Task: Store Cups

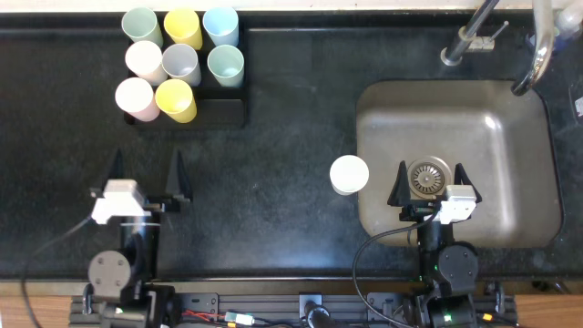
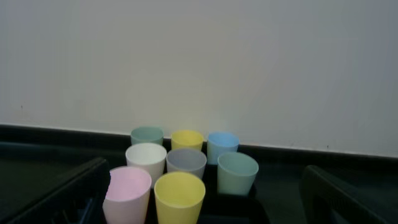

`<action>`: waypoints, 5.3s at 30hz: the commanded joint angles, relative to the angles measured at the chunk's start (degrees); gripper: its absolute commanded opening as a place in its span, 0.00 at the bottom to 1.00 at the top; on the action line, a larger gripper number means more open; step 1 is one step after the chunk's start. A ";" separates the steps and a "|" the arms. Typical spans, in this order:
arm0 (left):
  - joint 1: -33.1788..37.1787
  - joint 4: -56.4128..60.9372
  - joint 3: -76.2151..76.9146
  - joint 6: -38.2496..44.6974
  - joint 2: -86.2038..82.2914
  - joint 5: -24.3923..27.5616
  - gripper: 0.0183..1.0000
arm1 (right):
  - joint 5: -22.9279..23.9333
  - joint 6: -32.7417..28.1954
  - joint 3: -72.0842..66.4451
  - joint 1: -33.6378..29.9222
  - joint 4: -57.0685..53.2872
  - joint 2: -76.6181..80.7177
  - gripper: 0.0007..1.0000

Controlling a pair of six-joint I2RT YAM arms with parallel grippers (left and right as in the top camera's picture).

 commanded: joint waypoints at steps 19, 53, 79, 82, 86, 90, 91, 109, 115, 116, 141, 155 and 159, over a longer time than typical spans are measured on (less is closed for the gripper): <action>2.14 -18.34 -3.52 0.61 -8.09 7.13 1.00 | 0.52 0.22 -0.76 -0.07 0.42 -0.59 1.00; 2.14 -18.34 -3.52 0.61 -8.09 7.13 1.00 | -1.44 0.96 37.11 -0.07 -23.67 23.93 1.00; 2.14 -18.34 -3.52 0.61 -8.09 7.15 1.00 | -25.57 1.33 71.97 3.52 -71.47 90.31 1.00; 2.14 -18.34 -3.52 0.61 -8.09 7.15 1.00 | -23.32 1.49 71.97 4.24 -70.97 93.55 0.97; 2.14 -18.34 -3.52 0.61 -8.09 7.15 1.00 | -19.26 1.46 71.95 4.31 -71.12 95.80 0.88; 2.14 -18.34 -3.52 0.61 -8.09 7.15 1.00 | -17.97 1.31 71.95 4.61 -70.84 96.54 0.57; 2.14 -18.34 -3.52 0.61 -8.09 7.15 1.00 | -17.97 1.31 71.93 4.74 -70.58 96.54 0.50; 2.14 -18.34 -3.52 0.61 -8.09 7.15 1.00 | -22.14 1.38 72.96 10.14 -65.09 95.51 0.04; 2.14 -18.34 -3.52 0.61 -8.09 7.13 1.00 | -21.31 4.37 88.72 15.67 -65.79 92.78 0.04; 2.14 -18.34 -3.52 0.61 -8.09 7.15 1.00 | -20.65 5.31 92.78 16.74 -65.53 92.98 0.04; 2.14 -18.34 -3.52 0.61 -8.09 7.15 1.00 | -10.88 17.84 128.23 32.87 -62.90 126.20 0.04; 2.14 -18.34 -3.52 0.61 -8.09 7.15 1.00 | -10.62 18.32 128.23 33.00 -62.51 131.27 0.04; 2.14 -18.34 -3.52 0.61 -8.09 7.15 1.00 | -9.01 18.47 128.23 32.89 -62.12 131.71 0.04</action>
